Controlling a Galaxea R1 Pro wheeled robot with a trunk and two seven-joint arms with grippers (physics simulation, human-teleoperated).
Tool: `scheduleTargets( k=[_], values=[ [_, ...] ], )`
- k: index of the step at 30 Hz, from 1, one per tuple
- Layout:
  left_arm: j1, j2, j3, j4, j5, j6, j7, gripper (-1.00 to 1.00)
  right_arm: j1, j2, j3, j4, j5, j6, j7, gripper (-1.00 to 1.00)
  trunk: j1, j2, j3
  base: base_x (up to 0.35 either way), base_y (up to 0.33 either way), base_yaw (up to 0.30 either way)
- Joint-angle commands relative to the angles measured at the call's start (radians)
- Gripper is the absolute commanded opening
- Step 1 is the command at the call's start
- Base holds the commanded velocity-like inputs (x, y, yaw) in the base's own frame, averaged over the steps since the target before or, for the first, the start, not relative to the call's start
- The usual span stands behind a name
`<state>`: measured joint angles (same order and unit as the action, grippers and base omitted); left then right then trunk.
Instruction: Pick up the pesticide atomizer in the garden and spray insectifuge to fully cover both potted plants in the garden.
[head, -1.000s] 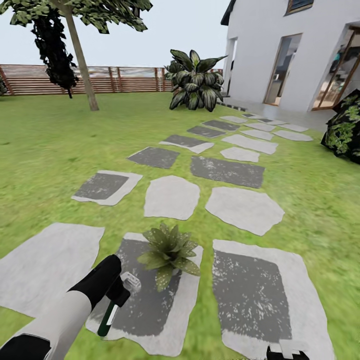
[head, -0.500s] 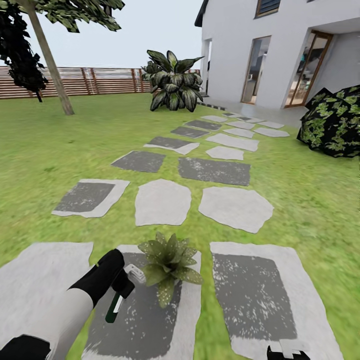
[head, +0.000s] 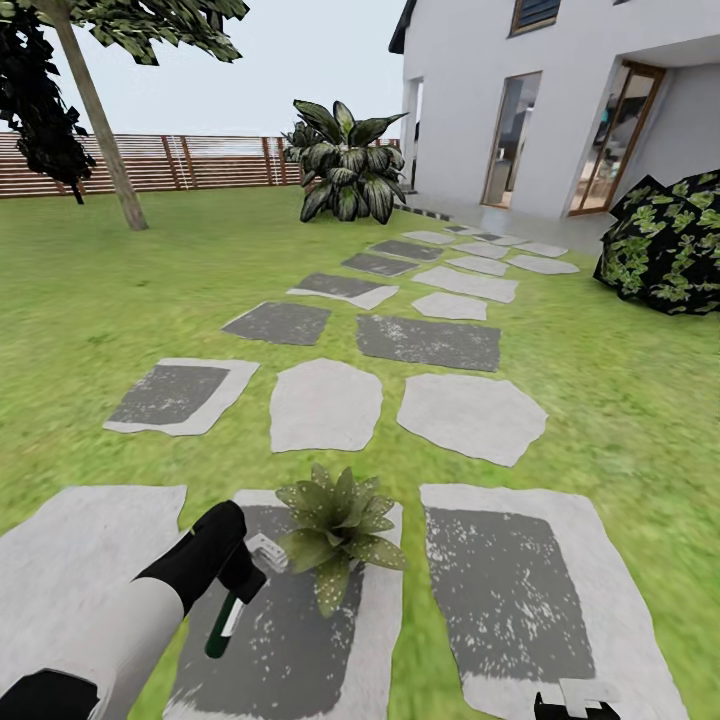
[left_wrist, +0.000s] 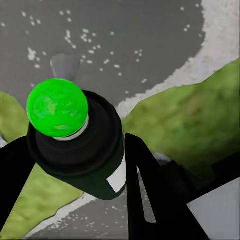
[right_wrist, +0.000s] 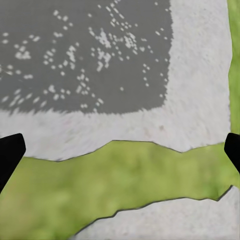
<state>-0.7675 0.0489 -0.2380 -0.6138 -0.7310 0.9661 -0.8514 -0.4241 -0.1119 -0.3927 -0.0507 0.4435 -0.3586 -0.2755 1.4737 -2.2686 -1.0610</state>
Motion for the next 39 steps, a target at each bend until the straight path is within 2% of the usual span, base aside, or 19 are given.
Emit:
scheduleTargets(
  k=[1,3,6,8,10,14,18,21,24,30,36,39],
  values=[
    [-0.001,0.001,-0.004,-0.001,-0.016,0.002,-0.011,-1.0,-0.001,0.0,-0.008,0.002,0.011,-0.003,-0.004,1.0,0.0,0.0,-0.001,0.0,0.053,0.0],
    [-0.001,0.0,-0.006,0.001,-0.021,0.002,-0.02,-1.0,-0.001,0.0,-0.008,0.002,0.011,-0.003,-0.004,1.0,0.0,0.0,-0.001,0.0,0.149,0.0],
    [-0.001,0.003,-0.064,0.004,-0.024,0.002,-0.076,-1.0,-0.001,0.001,-0.009,0.001,0.009,-0.003,-0.004,1.0,0.0,0.0,-0.001,0.0,0.275,-0.147],
    [-0.003,0.015,-0.095,0.004,-0.024,0.002,-0.114,-1.0,-0.001,0.001,-0.009,0.001,0.008,-0.003,-0.004,1.0,0.0,0.0,-0.001,0.0,0.296,-0.262],
    [-0.008,0.038,-0.122,0.003,-0.025,0.002,-0.176,-1.0,-0.001,0.001,-0.009,0.0,0.008,-0.003,-0.004,1.0,0.0,0.0,-0.001,0.0,0.301,-0.291],
    [-0.009,0.056,-0.129,0.002,-0.027,0.002,-0.197,-1.0,-0.001,0.001,-0.008,0.0,0.007,-0.003,-0.004,1.0,0.0,0.0,-0.001,0.0,0.302,-0.282],
    [-0.011,0.063,-0.129,0.0,-0.035,0.003,-0.199,-1.0,-0.001,0.001,-0.009,0.0,0.007,-0.003,-0.004,1.0,0.0,0.0,-0.001,0.037,0.302,-0.076],
    [-0.008,0.06,-0.127,-0.001,-0.107,0.005,-0.2,-1.0,-0.001,0.001,-0.009,0.0,0.007,-0.003,-0.004,1.0,0.0,0.0,-0.001,0.178,0.276,-0.062],
    [-0.007,0.059,-0.122,-0.002,-0.142,0.005,-0.202,-1.0,-0.001,0.001,-0.009,0.0,0.007,-0.003,-0.004,1.0,0.0,0.0,-0.001,0.23,0.252,-0.24],
    [-0.011,0.048,-0.122,-0.003,-0.139,0.005,-0.204,-1.0,-0.001,0.001,-0.01,0.0,0.007,-0.003,-0.004,1.0,0.0,0.0,-0.001,0.228,0.226,-0.293],
    [-0.014,0.051,-0.128,-0.013,-0.152,0.005,-0.269,-1.0,-0.001,0.0,-0.011,-0.001,0.007,-0.003,-0.004,1.0,0.0,0.0,-0.001,0.045,0.04,-0.3],
    [-0.013,0.057,-0.128,-0.014,-0.155,0.005,-0.279,-1.0,-0.001,0.0,-0.011,-0.001,0.007,-0.003,-0.004,1.0,0.0,0.0,-0.001,0.003,0.003,-0.296]
  ],
)
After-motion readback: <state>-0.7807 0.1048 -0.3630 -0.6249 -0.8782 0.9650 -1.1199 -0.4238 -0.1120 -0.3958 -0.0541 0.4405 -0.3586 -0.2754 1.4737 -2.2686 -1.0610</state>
